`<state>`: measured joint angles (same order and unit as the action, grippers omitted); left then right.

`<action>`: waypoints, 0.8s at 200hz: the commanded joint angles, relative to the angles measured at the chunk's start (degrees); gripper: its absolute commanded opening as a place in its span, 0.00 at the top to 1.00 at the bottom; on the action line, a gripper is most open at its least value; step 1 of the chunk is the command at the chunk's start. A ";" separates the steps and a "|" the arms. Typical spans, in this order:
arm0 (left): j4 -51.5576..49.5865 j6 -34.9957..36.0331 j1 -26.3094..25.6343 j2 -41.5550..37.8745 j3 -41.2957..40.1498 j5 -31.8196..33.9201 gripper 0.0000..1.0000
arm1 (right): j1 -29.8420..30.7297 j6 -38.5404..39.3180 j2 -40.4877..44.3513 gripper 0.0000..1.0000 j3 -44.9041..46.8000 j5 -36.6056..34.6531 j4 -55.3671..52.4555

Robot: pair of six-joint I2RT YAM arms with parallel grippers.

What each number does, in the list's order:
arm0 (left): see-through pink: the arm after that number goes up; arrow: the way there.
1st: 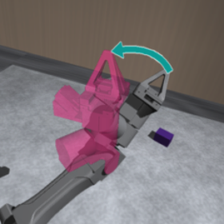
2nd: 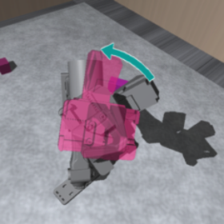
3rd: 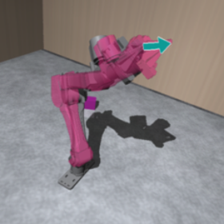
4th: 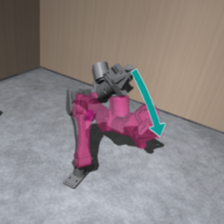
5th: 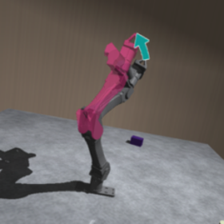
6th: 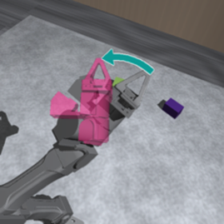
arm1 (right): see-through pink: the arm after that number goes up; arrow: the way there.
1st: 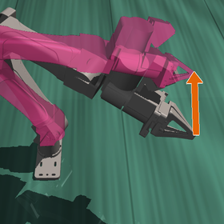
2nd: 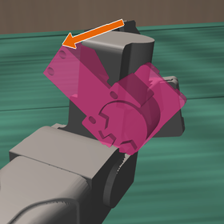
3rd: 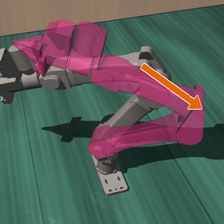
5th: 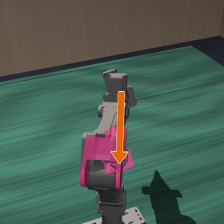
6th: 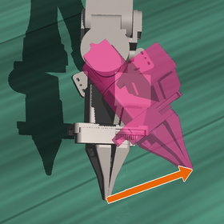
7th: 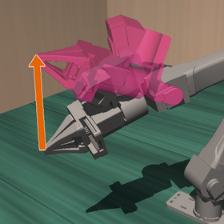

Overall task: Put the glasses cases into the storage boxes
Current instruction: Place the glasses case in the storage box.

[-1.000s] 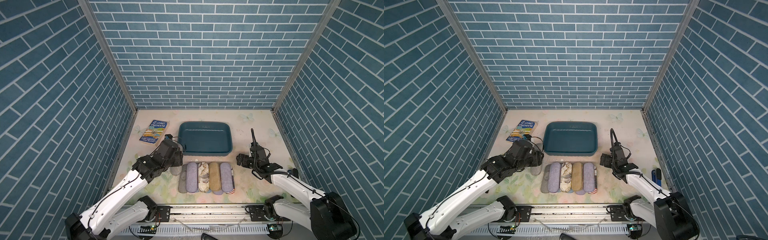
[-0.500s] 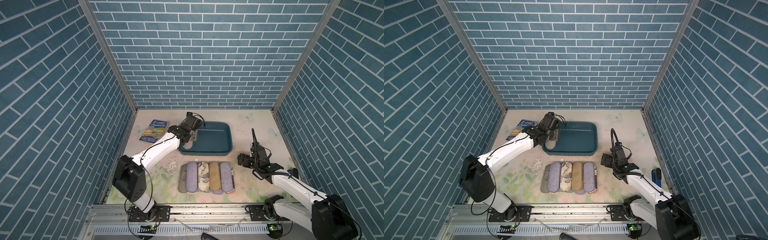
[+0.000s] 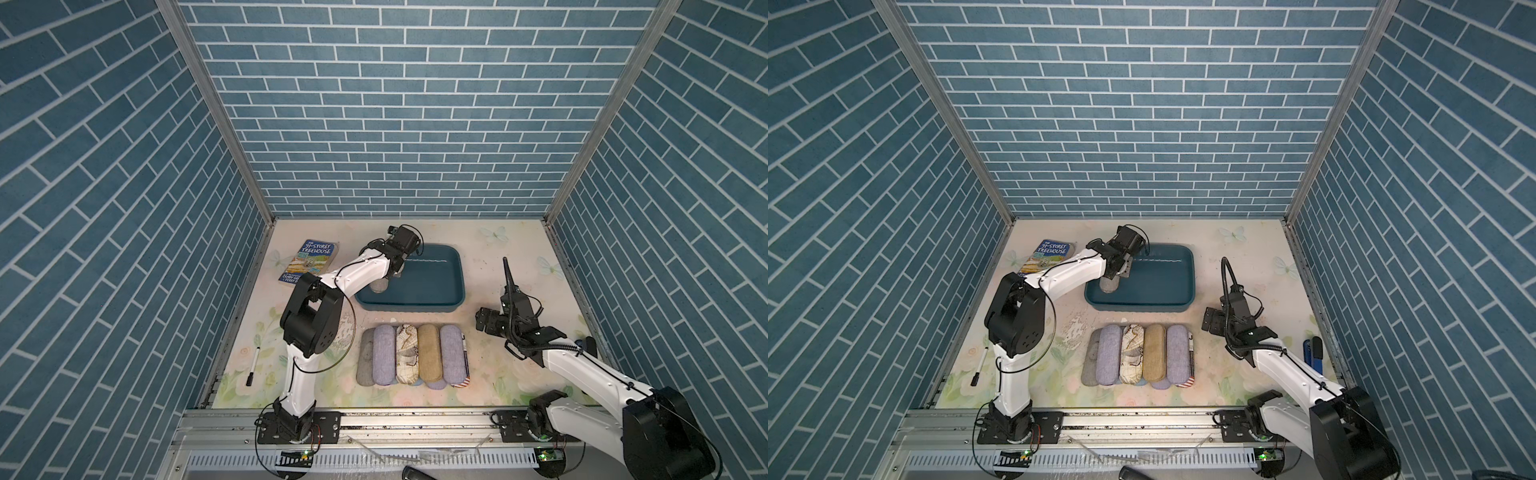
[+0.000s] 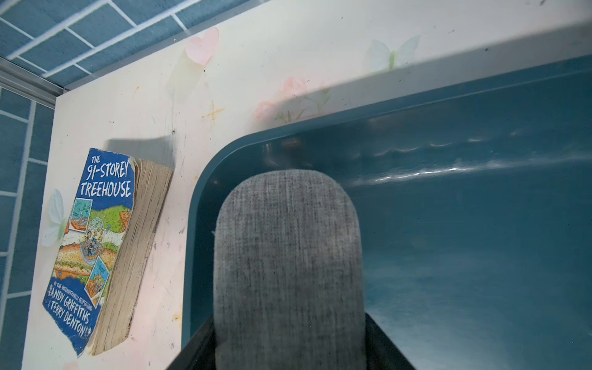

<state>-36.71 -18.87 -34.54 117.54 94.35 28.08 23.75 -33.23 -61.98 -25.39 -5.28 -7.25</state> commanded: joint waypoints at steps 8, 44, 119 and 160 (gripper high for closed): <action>-3.96 -1.56 0.62 2.53 2.77 4.22 0.42 | 0.16 -1.75 -0.62 0.06 0.36 -1.49 0.53; -4.42 -2.32 1.14 5.45 3.39 5.15 0.42 | 0.16 -1.66 -1.39 0.06 0.78 -1.49 1.13; -6.44 -3.22 2.01 8.68 5.37 4.42 0.30 | 0.11 -1.84 0.39 0.06 1.30 -1.41 -0.20; -6.93 -3.93 2.10 7.60 4.93 3.06 0.24 | 0.16 -1.58 3.69 0.06 0.53 -0.79 -3.78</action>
<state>-41.91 -21.89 -32.80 125.91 98.54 31.64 23.75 -33.23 -60.69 -24.80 -5.37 -7.81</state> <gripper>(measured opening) 0.750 0.940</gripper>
